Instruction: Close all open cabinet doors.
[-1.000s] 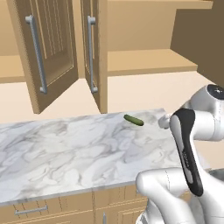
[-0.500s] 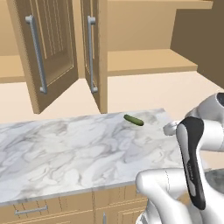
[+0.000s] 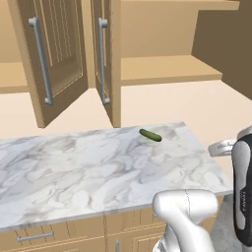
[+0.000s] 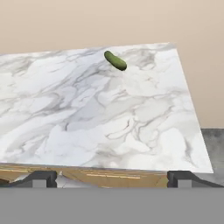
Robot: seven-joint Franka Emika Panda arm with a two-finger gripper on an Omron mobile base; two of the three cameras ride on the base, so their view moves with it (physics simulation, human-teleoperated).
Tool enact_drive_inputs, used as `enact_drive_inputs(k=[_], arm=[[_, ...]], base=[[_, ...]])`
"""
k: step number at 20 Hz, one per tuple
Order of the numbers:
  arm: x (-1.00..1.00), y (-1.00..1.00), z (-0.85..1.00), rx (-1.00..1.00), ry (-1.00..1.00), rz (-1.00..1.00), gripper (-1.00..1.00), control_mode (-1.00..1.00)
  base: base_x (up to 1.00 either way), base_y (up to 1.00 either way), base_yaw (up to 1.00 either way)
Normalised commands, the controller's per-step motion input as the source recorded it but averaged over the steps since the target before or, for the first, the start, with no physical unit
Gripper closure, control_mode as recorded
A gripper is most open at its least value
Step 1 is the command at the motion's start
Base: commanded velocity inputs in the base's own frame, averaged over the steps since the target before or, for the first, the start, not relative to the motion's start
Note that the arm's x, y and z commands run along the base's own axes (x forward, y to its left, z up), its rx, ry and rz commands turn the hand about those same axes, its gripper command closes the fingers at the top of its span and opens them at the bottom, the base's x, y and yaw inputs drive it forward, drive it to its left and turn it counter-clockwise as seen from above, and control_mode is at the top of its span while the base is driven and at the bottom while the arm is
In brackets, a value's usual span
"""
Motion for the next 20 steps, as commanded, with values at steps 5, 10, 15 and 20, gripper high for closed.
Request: enact_drive_inputs(k=[5, 10, 15, 20], arm=[[-0.21, -0.51, -0.09, 0.04, -0.19, 0.00, -1.00, -1.00], [0.00, -0.67, -0.10, 0.05, -0.21, 0.04, -1.00, -1.00], [0.24, -0.66, -0.01, 0.12, -0.16, 0.06, -1.00, -1.00], [0.50, -0.75, 0.00, 0.20, 0.01, 0.07, -1.00, -1.00]], base=[[0.00, 0.00, 0.00], [0.00, 0.00, 0.00], [0.00, 0.00, 0.00], [0.00, 0.00, 0.00]])
